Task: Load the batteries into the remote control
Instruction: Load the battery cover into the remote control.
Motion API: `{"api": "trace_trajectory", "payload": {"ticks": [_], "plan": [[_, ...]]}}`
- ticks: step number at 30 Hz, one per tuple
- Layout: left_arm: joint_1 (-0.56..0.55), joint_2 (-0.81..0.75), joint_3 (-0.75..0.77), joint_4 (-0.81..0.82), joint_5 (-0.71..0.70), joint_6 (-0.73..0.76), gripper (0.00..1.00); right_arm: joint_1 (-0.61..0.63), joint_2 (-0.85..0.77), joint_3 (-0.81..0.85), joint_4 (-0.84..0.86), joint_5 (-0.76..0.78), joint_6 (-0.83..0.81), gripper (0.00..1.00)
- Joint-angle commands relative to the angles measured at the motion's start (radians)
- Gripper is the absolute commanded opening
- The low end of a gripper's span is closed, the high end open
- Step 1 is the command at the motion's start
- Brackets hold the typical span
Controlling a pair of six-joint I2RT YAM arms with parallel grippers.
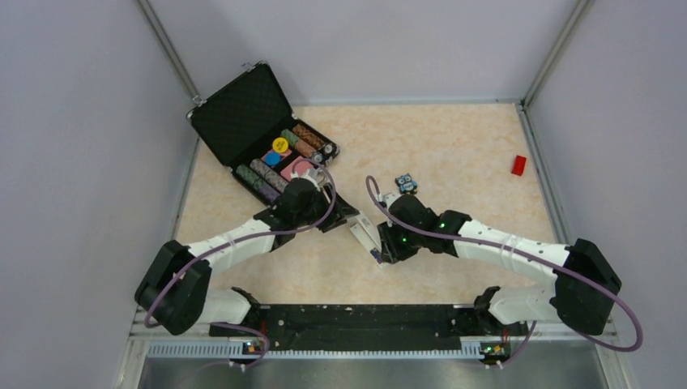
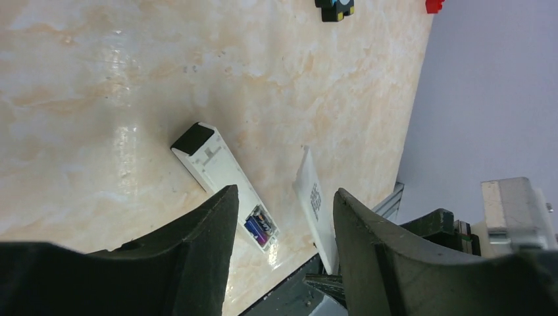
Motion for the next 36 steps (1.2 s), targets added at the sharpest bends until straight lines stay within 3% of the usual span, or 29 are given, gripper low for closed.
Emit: {"api": "trace_trajectory", "payload": {"ticks": [1, 10, 21, 36], "plan": [[0.007, -0.09, 0.034, -0.095, -0.109, 0.072, 0.58, 0.045, 0.048, 0.08, -0.07, 0.048, -0.017, 0.14], [0.016, -0.088, 0.044, -0.089, -0.065, 0.103, 0.43, 0.109, 0.219, 0.215, -0.211, 0.189, -0.006, 0.14], [0.113, -0.088, -0.001, -0.175, -0.08, 0.047, 0.4, 0.141, 0.327, 0.286, -0.254, 0.231, -0.008, 0.15], [0.149, -0.015, -0.004, -0.06, 0.079, 0.033, 0.36, 0.145, 0.388, 0.308, -0.255, 0.218, -0.027, 0.16]]}}
